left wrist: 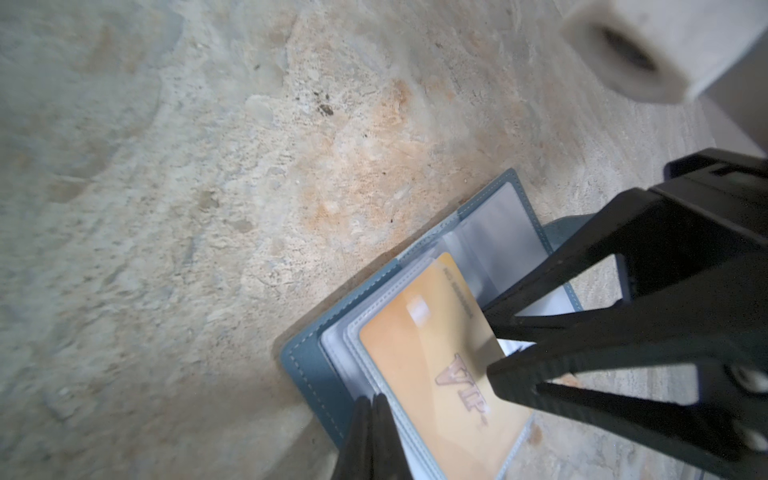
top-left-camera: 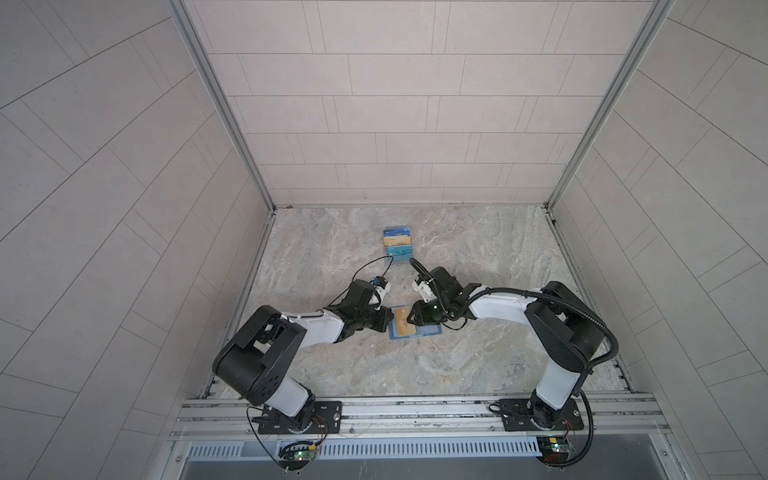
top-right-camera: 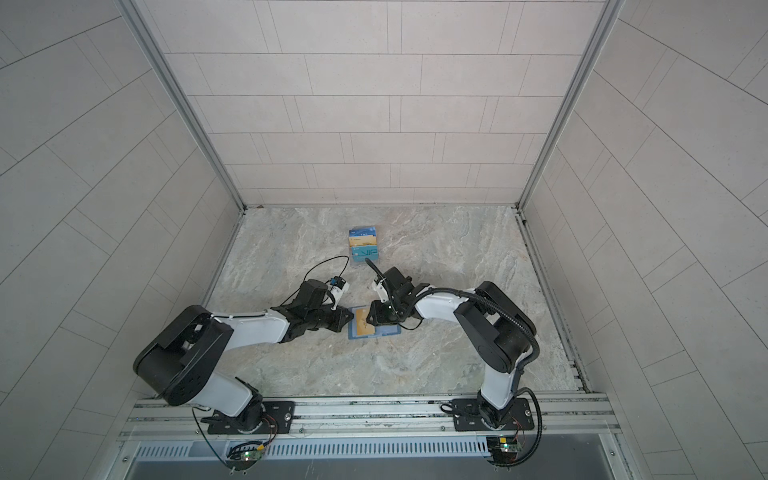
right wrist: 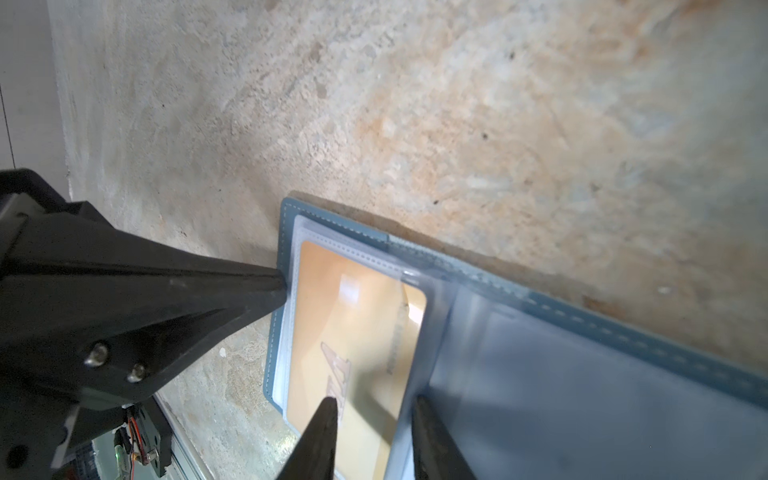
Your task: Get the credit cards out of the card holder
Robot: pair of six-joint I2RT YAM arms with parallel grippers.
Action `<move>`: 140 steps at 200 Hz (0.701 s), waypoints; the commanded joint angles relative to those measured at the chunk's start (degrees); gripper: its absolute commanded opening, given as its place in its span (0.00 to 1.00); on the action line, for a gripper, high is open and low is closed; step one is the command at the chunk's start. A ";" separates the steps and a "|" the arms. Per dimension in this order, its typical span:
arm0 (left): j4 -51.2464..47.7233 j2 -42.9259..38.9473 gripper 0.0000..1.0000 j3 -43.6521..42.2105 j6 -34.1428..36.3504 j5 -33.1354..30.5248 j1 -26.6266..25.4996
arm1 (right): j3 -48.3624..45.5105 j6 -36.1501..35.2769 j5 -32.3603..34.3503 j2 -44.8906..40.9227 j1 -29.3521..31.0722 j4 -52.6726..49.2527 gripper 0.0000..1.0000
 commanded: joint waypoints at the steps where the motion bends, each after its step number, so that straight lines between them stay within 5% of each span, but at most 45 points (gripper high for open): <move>1: -3.46 -1.87 0.01 0.73 1.58 -0.32 -0.14 | -0.30 0.67 -0.46 -0.92 -0.61 -0.96 0.34; 76: -7.60 -0.49 0.00 3.56 4.44 6.43 -0.19 | -0.72 0.83 -1.56 -1.35 -1.70 -0.72 0.34; 140: -7.78 1.76 0.00 2.47 4.71 6.16 -0.16 | -1.14 0.83 -2.64 -0.79 -1.95 0.07 0.31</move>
